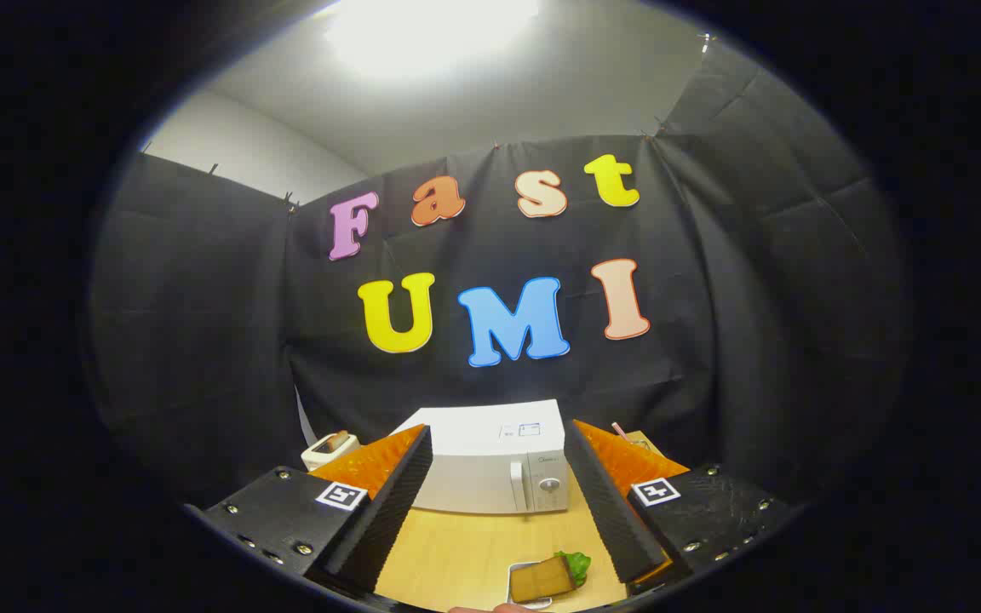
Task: Open the microwave, put the food inside, and close the microwave door.
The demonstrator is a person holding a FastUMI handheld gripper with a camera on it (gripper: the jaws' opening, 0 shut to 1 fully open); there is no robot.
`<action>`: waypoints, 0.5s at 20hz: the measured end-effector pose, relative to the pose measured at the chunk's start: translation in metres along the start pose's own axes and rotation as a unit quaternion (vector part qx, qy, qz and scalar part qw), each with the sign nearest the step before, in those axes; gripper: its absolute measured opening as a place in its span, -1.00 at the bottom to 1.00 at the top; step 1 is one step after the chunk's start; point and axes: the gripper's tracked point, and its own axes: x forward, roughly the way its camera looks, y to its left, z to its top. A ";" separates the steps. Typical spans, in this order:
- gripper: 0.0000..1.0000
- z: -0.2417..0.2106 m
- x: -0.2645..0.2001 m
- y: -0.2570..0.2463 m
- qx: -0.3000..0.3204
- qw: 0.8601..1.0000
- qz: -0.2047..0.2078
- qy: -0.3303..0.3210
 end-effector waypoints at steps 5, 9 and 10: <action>0.94 0.004 -0.004 -0.011 -0.031 0.999 -0.013 -0.025; 0.93 -0.002 -0.004 -0.007 -0.002 1.000 0.001 -0.007; 0.93 -0.003 -0.003 -0.008 -0.004 1.000 0.000 -0.004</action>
